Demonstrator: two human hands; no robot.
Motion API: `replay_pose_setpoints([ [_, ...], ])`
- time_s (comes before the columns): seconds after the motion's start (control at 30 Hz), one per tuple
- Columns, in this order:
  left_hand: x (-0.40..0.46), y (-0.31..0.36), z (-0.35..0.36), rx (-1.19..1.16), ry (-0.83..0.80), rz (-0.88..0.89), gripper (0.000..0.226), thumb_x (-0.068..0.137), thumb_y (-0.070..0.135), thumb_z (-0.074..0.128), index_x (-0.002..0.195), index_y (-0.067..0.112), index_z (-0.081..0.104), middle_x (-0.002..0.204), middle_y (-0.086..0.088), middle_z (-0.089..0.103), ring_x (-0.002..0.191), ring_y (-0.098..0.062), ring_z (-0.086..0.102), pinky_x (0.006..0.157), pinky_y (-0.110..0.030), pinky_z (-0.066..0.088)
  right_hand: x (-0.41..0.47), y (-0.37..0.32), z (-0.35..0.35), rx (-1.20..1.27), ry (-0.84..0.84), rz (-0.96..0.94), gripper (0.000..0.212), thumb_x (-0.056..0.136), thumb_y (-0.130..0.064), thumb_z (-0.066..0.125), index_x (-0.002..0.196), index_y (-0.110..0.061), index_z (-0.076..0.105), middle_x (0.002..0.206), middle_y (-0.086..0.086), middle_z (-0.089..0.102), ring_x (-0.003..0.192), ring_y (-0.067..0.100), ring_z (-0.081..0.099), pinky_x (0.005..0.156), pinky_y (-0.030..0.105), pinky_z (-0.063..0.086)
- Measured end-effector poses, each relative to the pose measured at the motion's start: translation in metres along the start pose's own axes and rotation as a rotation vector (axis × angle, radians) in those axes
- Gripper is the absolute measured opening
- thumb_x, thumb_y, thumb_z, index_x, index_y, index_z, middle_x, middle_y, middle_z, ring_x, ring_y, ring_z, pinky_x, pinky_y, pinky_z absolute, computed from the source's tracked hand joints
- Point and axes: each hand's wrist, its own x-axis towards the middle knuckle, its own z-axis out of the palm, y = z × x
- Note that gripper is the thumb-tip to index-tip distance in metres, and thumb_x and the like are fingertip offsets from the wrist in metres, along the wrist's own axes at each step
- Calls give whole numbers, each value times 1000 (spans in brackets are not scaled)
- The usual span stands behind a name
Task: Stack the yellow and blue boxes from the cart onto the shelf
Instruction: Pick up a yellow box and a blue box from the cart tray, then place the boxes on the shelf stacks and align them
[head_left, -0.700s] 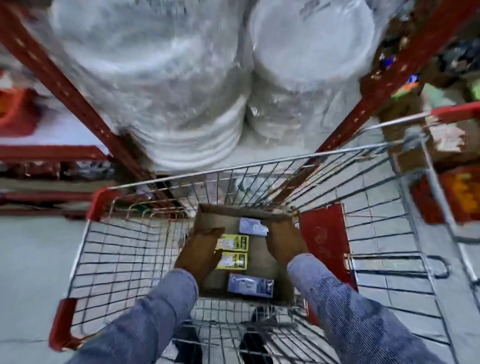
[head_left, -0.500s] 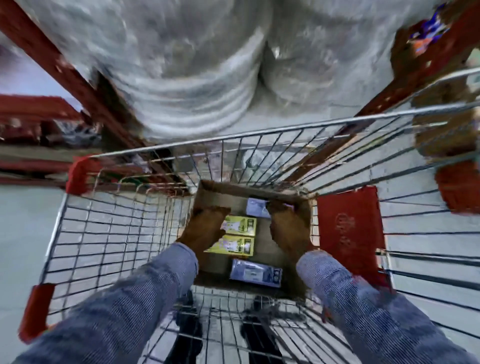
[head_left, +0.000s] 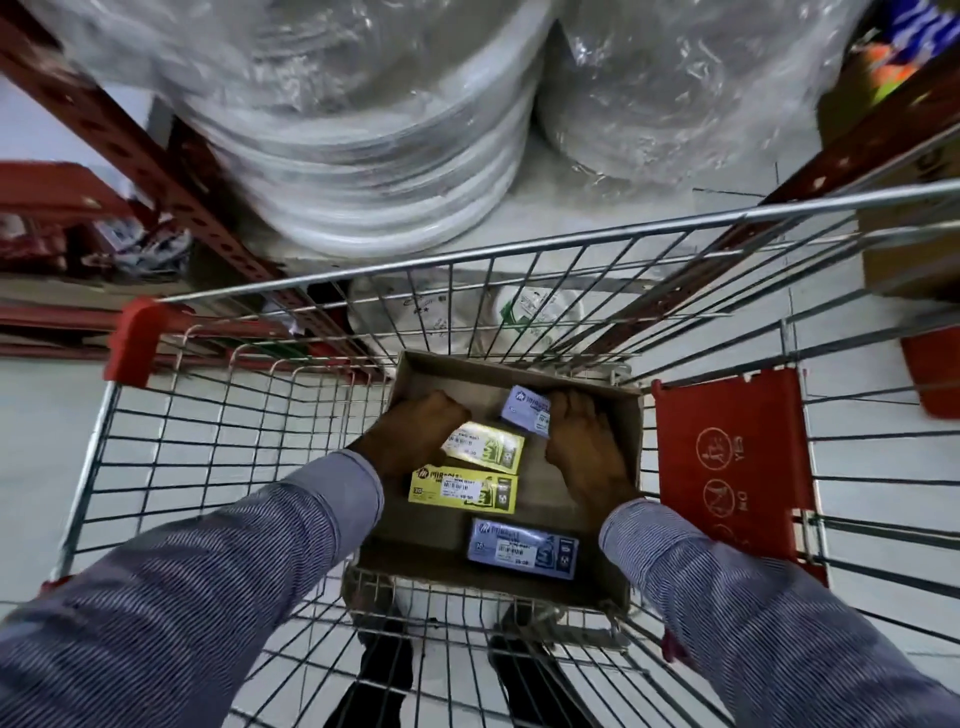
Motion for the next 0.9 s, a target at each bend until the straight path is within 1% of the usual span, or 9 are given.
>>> replay_pose_setpoints([
  [0.13, -41, 16, -42, 30, 104, 60, 55, 76, 22, 80, 126, 15, 57, 126, -10, 62, 115, -29, 57, 92, -40, 48, -16, -2, -34, 134, -20, 59, 77, 67, -7, 79, 131, -2, 37, 130, 22, 44, 119, 38, 42, 88, 45, 47],
  [0.2, -69, 24, -65, 44, 178, 90, 47, 73, 26, 83, 116, 18, 64, 116, -6, 69, 106, -27, 63, 82, -35, 50, -26, -3, -55, 160, -7, 47, 76, 65, -13, 82, 128, -2, 40, 129, 21, 45, 117, 38, 42, 89, 43, 47],
  [0.27, -99, 32, -90, 75, 230, 91, 39, 71, 33, 83, 104, 22, 67, 103, -1, 72, 94, -23, 68, 69, -26, 44, -39, -5, -79, 202, 17, 0, 74, 61, -19, 84, 122, -3, 45, 121, 20, 50, 110, 39, 46, 85, 41, 47],
  [0.33, -134, 40, -123, 107, 280, 83, 35, 68, 37, 82, 97, 26, 67, 94, 2, 74, 84, -20, 69, 62, -24, 42, -58, -12, -115, 248, 89, -86, 62, 56, -32, 81, 106, -8, 53, 104, 17, 55, 95, 36, 52, 70, 36, 44],
  [0.43, -194, 52, -176, 120, 357, 63, 45, 61, 36, 83, 103, 29, 67, 98, 6, 73, 86, -17, 67, 65, -27, 47, -95, -28, -188, 329, 231, -183, 49, 52, -51, 67, 81, -14, 55, 80, 8, 56, 73, 27, 53, 58, 33, 42],
  [0.53, -244, 57, -214, 163, 462, 58, 49, 60, 56, 78, 104, 38, 63, 92, 10, 74, 82, -13, 69, 60, -26, 42, -129, -39, -258, 331, 382, -271, 53, 49, -45, 77, 85, -10, 62, 81, 10, 64, 75, 29, 59, 60, 34, 46],
  [0.63, -302, 74, -266, 182, 610, 43, 60, 60, 70, 69, 113, 41, 63, 99, 14, 74, 86, -7, 68, 66, -26, 50, -168, -51, -348, 342, 502, -297, 58, 44, -44, 82, 89, -13, 64, 83, 5, 66, 75, 22, 60, 58, 28, 37],
  [0.77, -367, 104, -338, 287, 781, 49, 70, 53, 60, 68, 119, 39, 62, 103, 13, 74, 89, -8, 69, 71, -27, 52, -216, -66, -455, 310, 669, -327, 59, 40, -49, 77, 90, -23, 62, 86, -5, 61, 70, 12, 54, 53, 20, 34],
  [0.9, -426, 145, -401, 354, 933, 70, 61, 50, 48, 72, 109, 36, 66, 79, 14, 73, 67, -2, 64, 55, -22, 47, -266, -76, -543, 295, 852, -379, 54, 42, -48, 74, 90, -29, 60, 88, -10, 62, 74, 8, 55, 58, 17, 37],
])
